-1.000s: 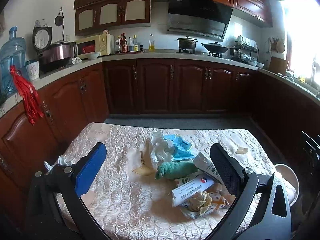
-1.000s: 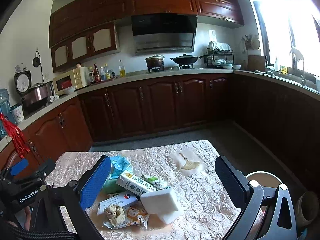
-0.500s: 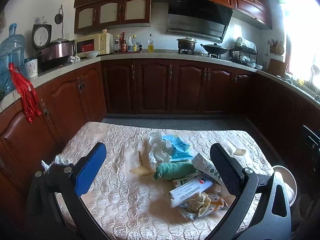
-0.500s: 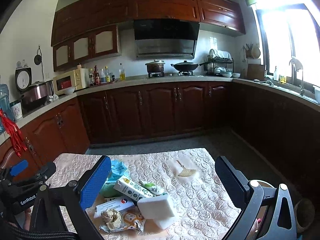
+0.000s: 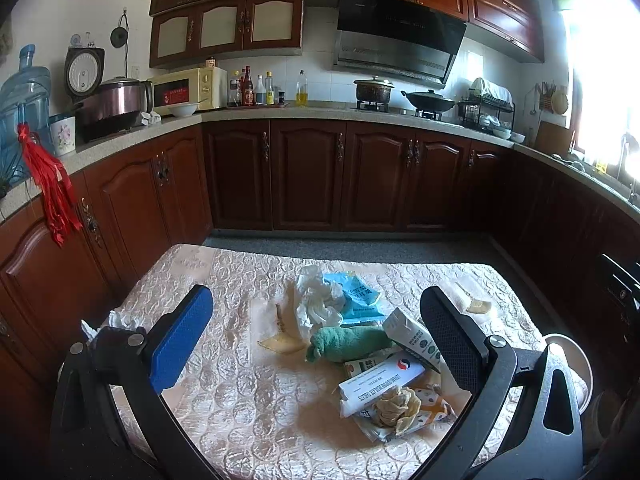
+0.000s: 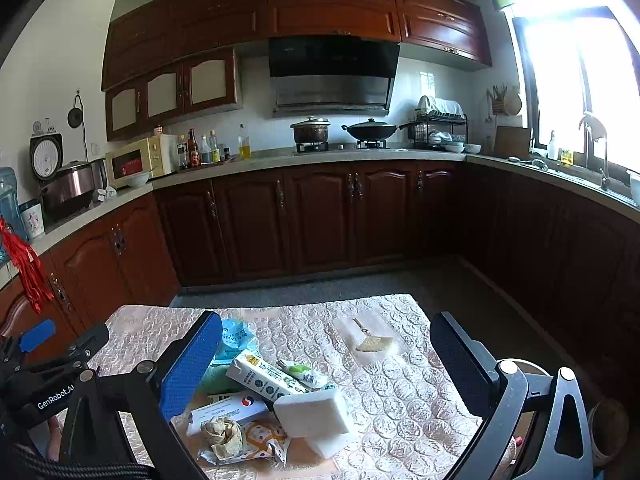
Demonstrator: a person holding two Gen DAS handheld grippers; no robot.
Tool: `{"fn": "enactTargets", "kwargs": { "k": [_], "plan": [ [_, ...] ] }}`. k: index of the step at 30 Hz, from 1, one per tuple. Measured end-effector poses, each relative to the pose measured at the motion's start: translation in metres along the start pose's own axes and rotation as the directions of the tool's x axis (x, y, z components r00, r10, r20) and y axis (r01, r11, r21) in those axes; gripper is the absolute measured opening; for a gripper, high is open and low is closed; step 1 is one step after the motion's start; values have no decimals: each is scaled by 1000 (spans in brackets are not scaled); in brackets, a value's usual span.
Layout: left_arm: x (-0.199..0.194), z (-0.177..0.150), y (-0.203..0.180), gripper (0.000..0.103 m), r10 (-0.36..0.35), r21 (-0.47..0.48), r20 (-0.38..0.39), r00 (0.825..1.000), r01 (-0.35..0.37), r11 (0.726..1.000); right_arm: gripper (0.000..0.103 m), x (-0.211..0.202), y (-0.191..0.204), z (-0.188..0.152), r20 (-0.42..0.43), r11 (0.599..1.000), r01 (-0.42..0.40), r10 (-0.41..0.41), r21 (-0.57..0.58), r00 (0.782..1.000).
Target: Collect trash
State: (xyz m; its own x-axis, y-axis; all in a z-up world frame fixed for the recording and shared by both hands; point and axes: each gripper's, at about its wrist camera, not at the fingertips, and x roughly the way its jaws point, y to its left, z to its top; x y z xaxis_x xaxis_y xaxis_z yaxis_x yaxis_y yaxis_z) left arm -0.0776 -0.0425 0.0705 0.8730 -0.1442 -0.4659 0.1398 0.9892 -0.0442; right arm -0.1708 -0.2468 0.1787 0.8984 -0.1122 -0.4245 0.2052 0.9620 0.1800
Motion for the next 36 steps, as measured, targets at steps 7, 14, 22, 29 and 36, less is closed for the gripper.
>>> {"fn": "enactTargets", "kwargs": {
  "k": [7,14,22,29,36],
  "plan": [
    [0,-1,0,103,1,1,4,1000,-1,1000,103,3,-1,-3,-6,1000,4,-4,4,1000],
    [1,-3,0,103,1,0,5,1000,-1,1000,103,4,-2,-4,-7,1000,8,-8,3,1000],
    [2,-4,-1,103,1,0,6,1000,-1,1000,103,5,-5,-5,-17,1000,9,-9,11,1000],
    [1,-6,-2,103,3,4,8,1000,-3,1000,103,8,-4,-7,-21,1000,13,-13,10,1000],
    [0,-6,-2,103,4,4,6,1000,-4,1000,103,9,-7,-9,-22,1000,18,-17,14,1000]
  ]
}}
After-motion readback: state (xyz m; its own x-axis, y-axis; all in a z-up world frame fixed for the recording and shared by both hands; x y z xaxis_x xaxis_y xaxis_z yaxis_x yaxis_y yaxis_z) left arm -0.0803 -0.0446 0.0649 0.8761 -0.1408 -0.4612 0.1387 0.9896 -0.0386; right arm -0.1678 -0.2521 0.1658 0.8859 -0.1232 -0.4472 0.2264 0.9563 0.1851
